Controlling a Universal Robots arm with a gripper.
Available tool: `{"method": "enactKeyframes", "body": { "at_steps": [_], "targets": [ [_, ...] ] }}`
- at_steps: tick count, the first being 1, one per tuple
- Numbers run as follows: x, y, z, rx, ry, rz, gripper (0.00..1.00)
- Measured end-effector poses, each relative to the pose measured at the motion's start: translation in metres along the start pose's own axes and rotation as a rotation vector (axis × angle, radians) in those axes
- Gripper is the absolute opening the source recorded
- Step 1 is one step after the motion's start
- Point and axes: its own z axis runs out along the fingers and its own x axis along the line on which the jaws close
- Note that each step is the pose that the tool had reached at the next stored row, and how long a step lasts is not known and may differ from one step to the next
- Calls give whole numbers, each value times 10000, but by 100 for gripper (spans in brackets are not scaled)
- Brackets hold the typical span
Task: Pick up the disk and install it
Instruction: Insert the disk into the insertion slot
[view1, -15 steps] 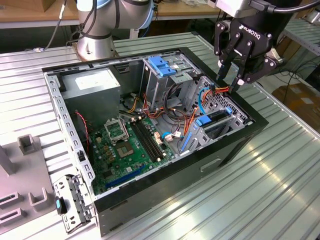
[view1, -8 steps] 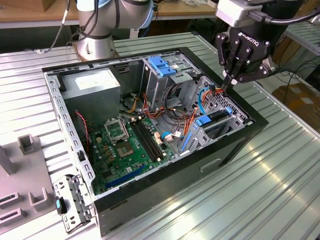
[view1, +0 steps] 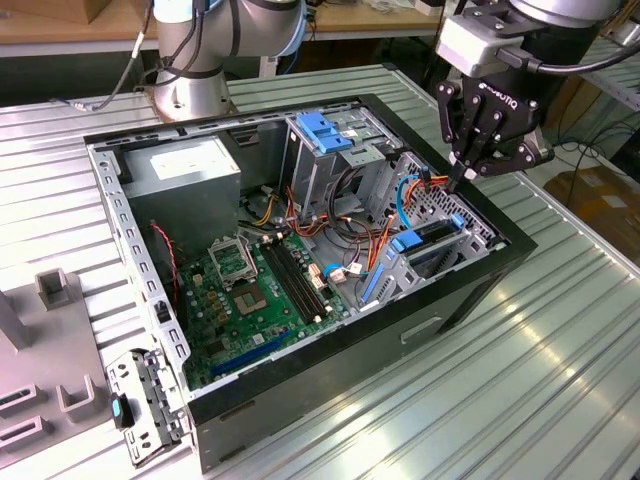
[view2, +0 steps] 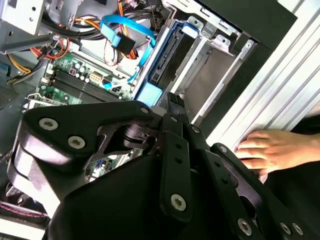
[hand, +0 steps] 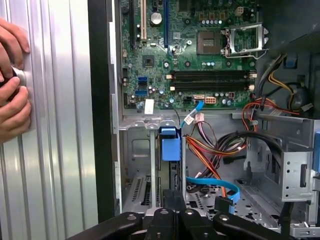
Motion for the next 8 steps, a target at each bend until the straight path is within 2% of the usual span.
{"method": "enactKeyframes", "body": {
  "at_steps": [3, 8],
  "targets": [
    [-1, -4, 41, -1, 4, 23, 11],
    [0, -4, 44, -1, 2, 22, 11]
  ]
}}
